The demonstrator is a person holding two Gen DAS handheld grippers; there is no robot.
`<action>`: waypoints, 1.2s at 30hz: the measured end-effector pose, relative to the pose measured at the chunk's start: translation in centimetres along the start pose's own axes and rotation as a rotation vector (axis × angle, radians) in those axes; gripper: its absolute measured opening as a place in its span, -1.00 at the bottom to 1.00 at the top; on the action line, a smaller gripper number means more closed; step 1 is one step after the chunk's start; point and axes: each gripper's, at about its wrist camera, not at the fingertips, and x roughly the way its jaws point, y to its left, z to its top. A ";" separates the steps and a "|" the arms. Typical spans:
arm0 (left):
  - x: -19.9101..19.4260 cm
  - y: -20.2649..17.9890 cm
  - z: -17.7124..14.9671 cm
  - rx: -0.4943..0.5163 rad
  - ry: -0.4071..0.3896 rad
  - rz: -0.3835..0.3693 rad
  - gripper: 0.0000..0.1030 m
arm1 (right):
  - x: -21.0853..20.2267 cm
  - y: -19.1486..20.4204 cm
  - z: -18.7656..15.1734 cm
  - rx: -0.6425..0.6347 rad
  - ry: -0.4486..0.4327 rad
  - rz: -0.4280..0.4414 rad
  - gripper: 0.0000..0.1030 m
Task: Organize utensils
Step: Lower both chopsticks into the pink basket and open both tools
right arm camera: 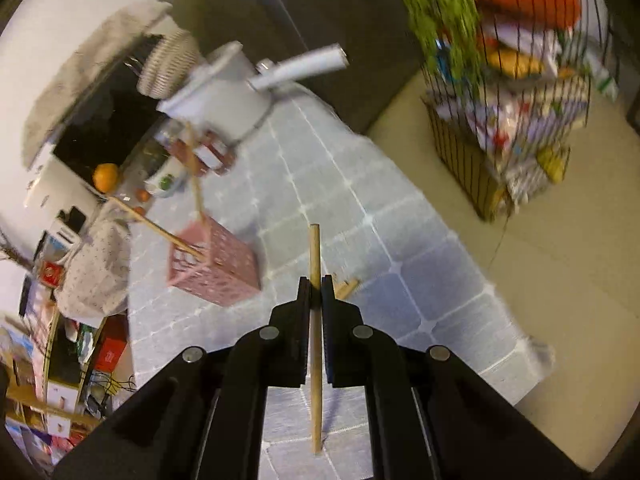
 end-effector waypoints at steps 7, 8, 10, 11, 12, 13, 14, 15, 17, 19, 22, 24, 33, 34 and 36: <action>0.2 -0.2 3.9 -0.028 -0.086 0.094 -0.91 | -7.5 2.9 3.8 -0.088 -0.163 0.090 -0.89; 0.2 -0.1 4.4 -0.032 -0.099 0.109 -0.91 | -8.4 3.5 4.7 -0.101 -0.186 0.101 -0.89; 0.5 0.1 5.8 -0.045 -0.137 0.147 -0.91 | -9.9 4.4 6.1 -0.117 -0.219 0.119 -0.89; 0.6 0.2 6.5 -0.055 -0.155 0.161 -0.91 | -10.6 5.1 7.0 -0.127 -0.242 0.128 -0.89; 0.7 0.4 7.0 -0.062 -0.170 0.174 -0.91 | -11.1 5.5 7.5 -0.136 -0.259 0.133 -0.89; 0.9 0.6 7.6 -0.070 -0.187 0.189 -0.91 | -11.6 5.9 8.0 -0.143 -0.276 0.137 -0.89; 1.0 0.8 7.9 -0.077 -0.198 0.198 -0.91 | -12.0 6.5 8.7 -0.153 -0.294 0.145 -0.89; 1.3 1.2 8.4 -0.083 -0.209 0.214 -0.91 | -12.2 7.1 9.2 -0.164 -0.307 0.151 -0.89; 2.2 1.8 9.2 -0.096 -0.203 0.234 -0.91 | -12.1 7.9 9.8 -0.178 -0.319 0.159 -0.89; 3.5 2.6 9.5 -0.095 -0.209 0.289 -0.91 | -11.8 8.7 10.1 -0.194 -0.324 0.165 -0.89; 5.6 3.7 9.2 -0.104 -0.192 0.331 -0.91 | -10.2 9.9 10.4 -0.216 -0.320 0.171 -0.89; 7.4 4.8 8.5 -0.112 -0.180 0.345 -0.90 | -9.0 10.2 10.4 -0.219 -0.308 0.181 -0.89; 9.1 7.9 4.1 -0.184 -0.148 0.322 -0.72 | -4.5 12.2 9.7 -0.257 -0.261 0.205 -0.89; 8.0 8.1 3.9 -0.211 -0.177 0.318 -0.72 | -4.1 12.6 9.6 -0.265 -0.262 0.200 -0.89; 6.3 8.3 3.8 -0.242 -0.223 0.327 -0.72 | -3.6 13.1 9.6 -0.276 -0.261 0.198 -0.89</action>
